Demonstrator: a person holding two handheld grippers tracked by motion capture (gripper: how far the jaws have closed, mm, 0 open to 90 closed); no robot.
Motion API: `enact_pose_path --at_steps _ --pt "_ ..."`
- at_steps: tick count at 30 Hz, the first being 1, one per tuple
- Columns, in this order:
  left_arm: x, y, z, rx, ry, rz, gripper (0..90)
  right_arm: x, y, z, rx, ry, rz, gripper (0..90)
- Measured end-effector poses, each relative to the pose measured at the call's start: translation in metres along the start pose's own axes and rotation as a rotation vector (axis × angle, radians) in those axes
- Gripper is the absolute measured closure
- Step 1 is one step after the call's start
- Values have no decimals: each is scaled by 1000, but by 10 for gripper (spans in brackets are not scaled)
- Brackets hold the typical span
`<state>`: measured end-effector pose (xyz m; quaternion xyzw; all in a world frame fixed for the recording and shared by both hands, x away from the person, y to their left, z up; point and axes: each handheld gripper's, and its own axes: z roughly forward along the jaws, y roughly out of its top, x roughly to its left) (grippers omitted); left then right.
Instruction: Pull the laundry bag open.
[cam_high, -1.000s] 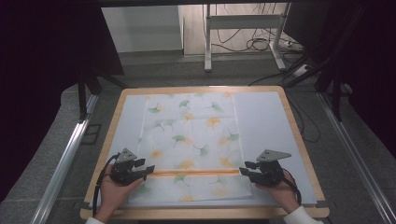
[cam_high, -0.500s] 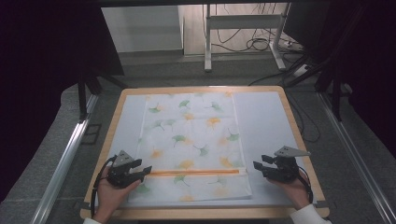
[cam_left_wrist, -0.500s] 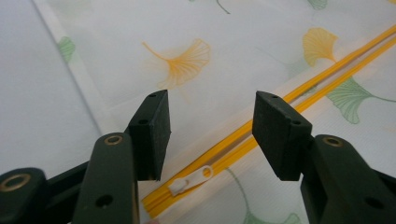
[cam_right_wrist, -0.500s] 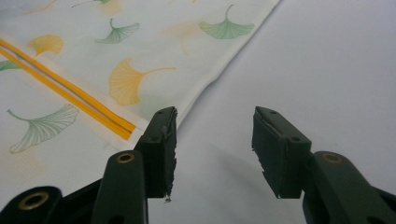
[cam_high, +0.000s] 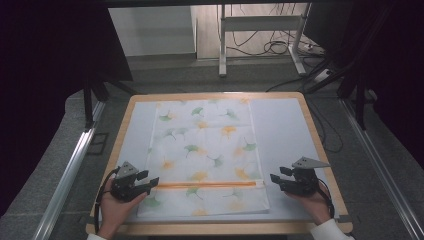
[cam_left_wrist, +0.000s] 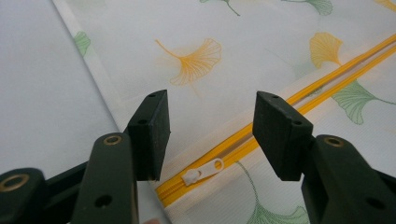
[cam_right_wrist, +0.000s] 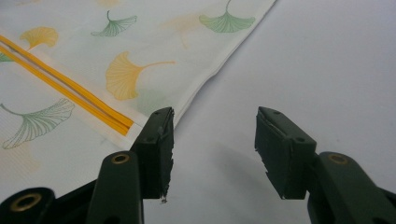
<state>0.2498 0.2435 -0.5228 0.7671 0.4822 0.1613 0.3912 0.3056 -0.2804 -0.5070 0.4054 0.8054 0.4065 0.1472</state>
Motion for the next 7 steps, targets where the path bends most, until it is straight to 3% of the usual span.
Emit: enact_pose_path --at_steps 7 --pt "6 -1 -4 -16 28 -14 464 -1 0 0 4 -7 -8 435"
